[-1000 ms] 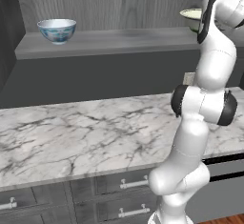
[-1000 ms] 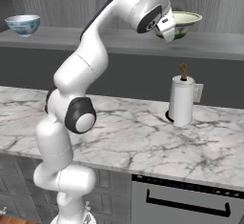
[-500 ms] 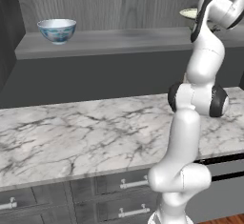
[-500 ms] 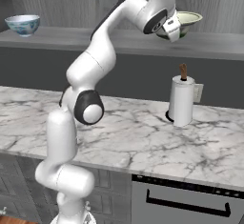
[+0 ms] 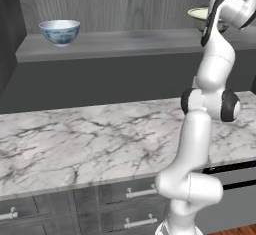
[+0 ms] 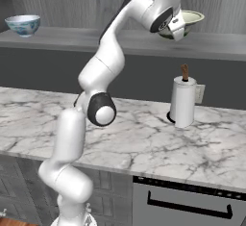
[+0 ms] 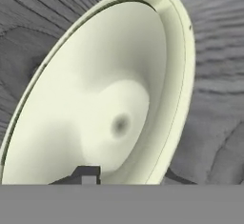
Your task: Take the smaller bowl and place it next to the appetizer plate on the dining counter , and place the larger bowl next to the plate with cooked food.
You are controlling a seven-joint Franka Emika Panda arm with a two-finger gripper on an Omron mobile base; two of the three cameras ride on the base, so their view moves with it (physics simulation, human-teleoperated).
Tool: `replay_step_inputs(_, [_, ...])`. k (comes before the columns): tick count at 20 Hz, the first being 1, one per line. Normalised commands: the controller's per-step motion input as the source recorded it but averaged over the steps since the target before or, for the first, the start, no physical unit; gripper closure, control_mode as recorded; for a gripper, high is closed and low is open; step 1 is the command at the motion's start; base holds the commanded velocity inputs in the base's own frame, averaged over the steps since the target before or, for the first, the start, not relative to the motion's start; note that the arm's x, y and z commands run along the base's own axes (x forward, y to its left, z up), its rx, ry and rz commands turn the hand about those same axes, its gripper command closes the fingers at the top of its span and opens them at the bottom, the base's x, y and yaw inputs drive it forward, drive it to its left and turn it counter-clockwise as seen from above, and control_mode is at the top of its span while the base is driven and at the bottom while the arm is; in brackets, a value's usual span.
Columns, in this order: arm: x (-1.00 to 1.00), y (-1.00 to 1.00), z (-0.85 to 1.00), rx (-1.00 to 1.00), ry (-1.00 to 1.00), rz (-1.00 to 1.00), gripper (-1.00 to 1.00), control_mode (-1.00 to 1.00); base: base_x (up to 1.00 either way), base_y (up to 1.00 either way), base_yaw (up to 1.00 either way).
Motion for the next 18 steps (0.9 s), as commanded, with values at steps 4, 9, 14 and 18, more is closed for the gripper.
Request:
replay_step_inputs(4, [-0.02, 0.00, -0.02, 0.00, 0.00, 0.00, 1.00, -1.00, 0.00, 0.00, 0.00])
replay_step_inputs(9, [-0.84, 0.00, -0.14, 0.00, 0.00, -0.06, 1.00, -1.00, 0.00, 0.00, 0.00])
replay_step_inputs(14, [-1.00, 0.20, -0.30, -0.04, 0.00, -0.14, 1.00, -1.00, 0.00, 0.00, 0.00])
replay_step_inputs(18, [-1.00, 0.74, -0.97, -0.27, -0.06, -0.12, 1.00, -1.00, 0.00, 0.00, 0.00])
